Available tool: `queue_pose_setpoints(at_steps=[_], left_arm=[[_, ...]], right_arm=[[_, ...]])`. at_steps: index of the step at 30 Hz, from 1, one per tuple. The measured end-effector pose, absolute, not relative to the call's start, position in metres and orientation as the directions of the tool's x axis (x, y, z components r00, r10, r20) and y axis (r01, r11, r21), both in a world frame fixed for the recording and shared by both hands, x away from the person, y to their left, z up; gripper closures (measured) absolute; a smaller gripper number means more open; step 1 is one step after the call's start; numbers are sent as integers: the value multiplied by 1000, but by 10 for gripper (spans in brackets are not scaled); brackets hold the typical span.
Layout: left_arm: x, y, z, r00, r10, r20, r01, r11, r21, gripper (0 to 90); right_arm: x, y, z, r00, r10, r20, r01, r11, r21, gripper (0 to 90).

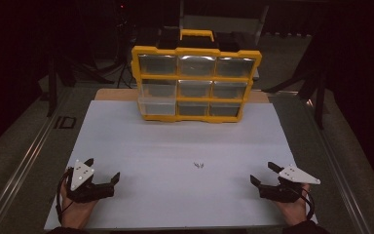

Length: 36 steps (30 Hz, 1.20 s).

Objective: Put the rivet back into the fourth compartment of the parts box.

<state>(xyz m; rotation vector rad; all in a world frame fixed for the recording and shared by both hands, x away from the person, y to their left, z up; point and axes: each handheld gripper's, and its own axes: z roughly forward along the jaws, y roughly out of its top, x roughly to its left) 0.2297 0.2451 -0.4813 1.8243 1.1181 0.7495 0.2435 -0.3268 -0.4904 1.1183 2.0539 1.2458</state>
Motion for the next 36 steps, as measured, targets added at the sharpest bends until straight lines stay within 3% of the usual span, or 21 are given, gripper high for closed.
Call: queue_pose_setpoints(at_steps=[22, 36], left_arm=[[227, 249, -480, 426, 904, 29, 389, -212, 897, 14], [227, 247, -480, 429, 903, 31, 384, -213, 899, 14]], right_arm=[[248, -319, -486, -563, 826, 32, 440, 267, 858, 104], [277, -295, -437, -672, 740, -11, 362, 342, 867, 108]])
